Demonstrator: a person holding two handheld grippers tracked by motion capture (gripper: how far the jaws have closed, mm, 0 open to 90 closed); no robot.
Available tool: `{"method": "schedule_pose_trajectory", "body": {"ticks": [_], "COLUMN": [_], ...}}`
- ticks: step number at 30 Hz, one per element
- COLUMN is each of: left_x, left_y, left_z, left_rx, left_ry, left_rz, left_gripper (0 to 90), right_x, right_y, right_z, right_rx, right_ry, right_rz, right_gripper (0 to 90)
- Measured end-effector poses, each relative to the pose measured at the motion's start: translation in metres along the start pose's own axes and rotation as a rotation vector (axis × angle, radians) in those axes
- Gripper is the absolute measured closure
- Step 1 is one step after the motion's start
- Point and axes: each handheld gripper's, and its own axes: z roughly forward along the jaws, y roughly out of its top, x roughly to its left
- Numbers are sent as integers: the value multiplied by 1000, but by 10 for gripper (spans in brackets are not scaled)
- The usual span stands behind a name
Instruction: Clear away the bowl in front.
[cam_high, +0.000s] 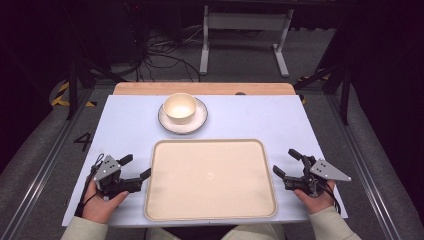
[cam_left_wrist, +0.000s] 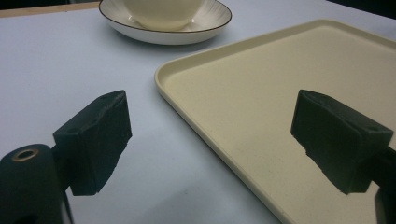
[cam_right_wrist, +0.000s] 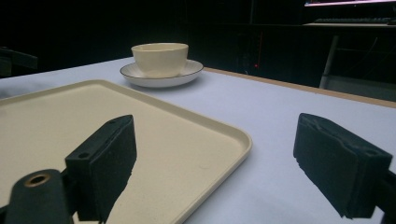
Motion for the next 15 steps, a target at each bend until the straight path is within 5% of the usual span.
{"method": "schedule_pose_trajectory", "body": {"ticks": [15], "left_x": [-1], "left_y": [1], "left_z": [0], "left_rx": [2], "left_ry": [21], "left_rz": [23], "left_gripper": [132], "right_x": [-1], "right_y": [0], "right_z": [1], "right_rx": [11], "right_ry": [9], "right_rz": [10], "right_gripper": [151]}}
